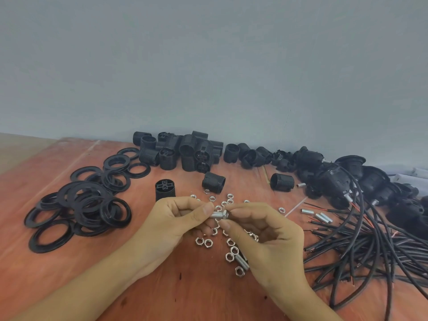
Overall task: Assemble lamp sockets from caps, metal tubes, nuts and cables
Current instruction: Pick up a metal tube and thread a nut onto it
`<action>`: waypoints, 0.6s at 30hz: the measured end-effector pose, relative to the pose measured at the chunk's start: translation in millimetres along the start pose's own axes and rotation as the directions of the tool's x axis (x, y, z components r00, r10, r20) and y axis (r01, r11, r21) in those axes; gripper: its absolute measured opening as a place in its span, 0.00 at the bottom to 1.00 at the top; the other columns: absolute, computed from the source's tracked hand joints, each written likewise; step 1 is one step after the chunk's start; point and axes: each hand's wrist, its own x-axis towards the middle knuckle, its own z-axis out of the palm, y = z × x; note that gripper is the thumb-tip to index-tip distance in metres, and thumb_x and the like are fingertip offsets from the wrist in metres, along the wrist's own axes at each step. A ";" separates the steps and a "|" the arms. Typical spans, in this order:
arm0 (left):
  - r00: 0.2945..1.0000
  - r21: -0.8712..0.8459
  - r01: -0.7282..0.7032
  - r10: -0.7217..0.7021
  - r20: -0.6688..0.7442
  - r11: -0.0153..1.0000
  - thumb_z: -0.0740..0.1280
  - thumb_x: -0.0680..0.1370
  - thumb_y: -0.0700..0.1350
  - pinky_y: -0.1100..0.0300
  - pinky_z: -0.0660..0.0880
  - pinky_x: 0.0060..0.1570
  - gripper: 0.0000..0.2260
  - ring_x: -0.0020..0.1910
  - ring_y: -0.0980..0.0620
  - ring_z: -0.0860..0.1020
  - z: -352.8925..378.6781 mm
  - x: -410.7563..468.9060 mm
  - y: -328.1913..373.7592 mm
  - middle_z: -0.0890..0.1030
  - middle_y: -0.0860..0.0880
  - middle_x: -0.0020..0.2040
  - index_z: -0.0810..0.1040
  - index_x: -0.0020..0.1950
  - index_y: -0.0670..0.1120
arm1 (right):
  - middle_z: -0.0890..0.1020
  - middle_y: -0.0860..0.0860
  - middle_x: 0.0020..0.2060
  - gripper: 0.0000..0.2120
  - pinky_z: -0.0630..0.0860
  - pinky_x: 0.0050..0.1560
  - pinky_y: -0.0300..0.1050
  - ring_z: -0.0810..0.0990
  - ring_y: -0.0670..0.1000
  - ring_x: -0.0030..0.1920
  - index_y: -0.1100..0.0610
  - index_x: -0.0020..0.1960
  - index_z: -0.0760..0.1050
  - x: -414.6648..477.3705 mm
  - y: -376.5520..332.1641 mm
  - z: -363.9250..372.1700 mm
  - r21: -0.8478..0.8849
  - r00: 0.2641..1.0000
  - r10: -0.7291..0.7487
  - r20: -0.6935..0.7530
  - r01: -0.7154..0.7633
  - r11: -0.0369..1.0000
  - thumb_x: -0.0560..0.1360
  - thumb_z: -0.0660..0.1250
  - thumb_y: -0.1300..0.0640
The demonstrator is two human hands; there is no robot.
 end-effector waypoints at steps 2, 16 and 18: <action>0.999 0.035 -0.042 0.043 -0.009 0.998 0.74 0.66 0.50 0.66 0.77 0.34 0.11 0.32 0.53 0.81 -0.6 -0.5 1.0 0.84 0.42 0.36 0.86 0.40 0.43 | 0.87 0.47 0.43 0.12 0.80 0.47 0.35 0.86 0.48 0.45 0.49 0.45 0.84 0.9 -0.5 -0.9 0.011 1.000 0.022 0.007 -0.022 1.000 0.65 0.77 0.63; 0.959 0.239 -0.276 0.285 -0.003 0.931 0.74 0.66 0.43 0.65 0.79 0.39 0.06 0.37 0.50 0.84 -2.0 -0.3 0.7 0.86 0.43 0.38 0.86 0.42 0.44 | 0.87 0.53 0.40 0.11 0.81 0.44 0.37 0.87 0.52 0.43 0.52 0.44 0.84 0.5 -4.9 -2.0 0.096 0.967 0.239 0.088 -0.247 0.964 0.63 0.77 0.61; 0.966 0.208 -0.254 0.258 0.005 0.945 0.73 0.67 0.40 0.65 0.79 0.38 0.05 0.36 0.50 0.84 -4.0 -0.1 0.8 0.85 0.42 0.38 0.86 0.41 0.42 | 0.87 0.53 0.39 0.12 0.81 0.43 0.37 0.87 0.52 0.42 0.52 0.44 0.84 0.9 -5.6 -2.5 0.075 0.963 0.251 0.097 -0.259 0.963 0.62 0.77 0.61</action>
